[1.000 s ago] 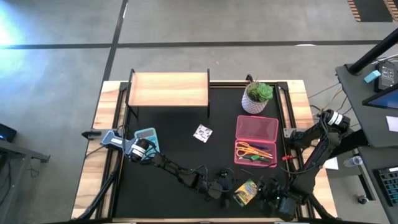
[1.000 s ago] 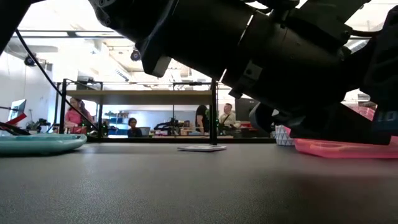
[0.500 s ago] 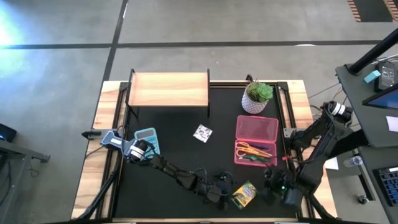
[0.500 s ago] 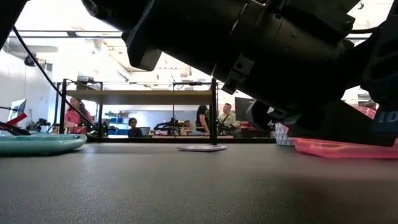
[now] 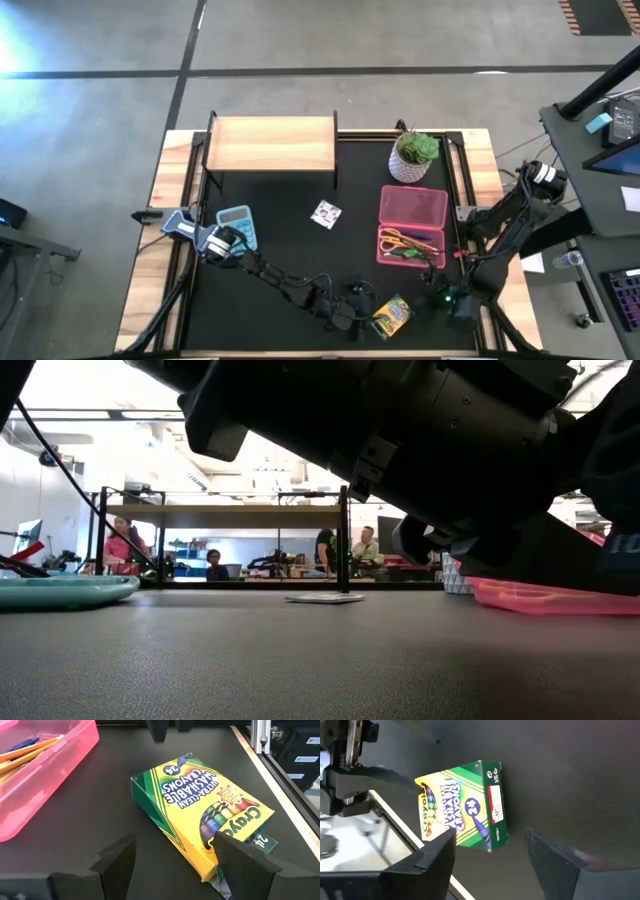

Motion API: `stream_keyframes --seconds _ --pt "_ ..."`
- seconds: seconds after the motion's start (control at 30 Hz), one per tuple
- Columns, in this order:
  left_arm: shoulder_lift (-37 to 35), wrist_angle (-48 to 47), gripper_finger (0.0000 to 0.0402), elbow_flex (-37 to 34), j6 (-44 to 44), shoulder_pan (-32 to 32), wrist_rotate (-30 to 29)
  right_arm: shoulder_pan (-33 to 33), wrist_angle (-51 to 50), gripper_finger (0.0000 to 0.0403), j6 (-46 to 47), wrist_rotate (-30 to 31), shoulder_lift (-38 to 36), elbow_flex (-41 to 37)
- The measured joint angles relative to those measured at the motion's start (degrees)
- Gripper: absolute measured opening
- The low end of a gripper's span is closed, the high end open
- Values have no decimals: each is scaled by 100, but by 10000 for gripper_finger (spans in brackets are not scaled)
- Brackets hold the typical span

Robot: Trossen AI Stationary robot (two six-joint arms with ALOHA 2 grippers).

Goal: Pack school essentials
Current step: Put the box of crayons into the pink case

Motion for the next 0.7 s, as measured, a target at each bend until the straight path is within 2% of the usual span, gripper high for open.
stream_keyframes --seconds 0.1,0.27,0.47,0.7 --pt "0 -4 250 -3 2 -15 0 0 607 250 178 126 0 -358" --pt "0 -4 250 -27 4 -35 6 0 1025 272 222 190 6 -598" --pt "-2 -14 250 -38 6 -42 44 -74 1084 274 158 252 36 -642" --pt "-2 -15 250 -40 9 -42 43 -361 1645 271 -408 338 206 -645"
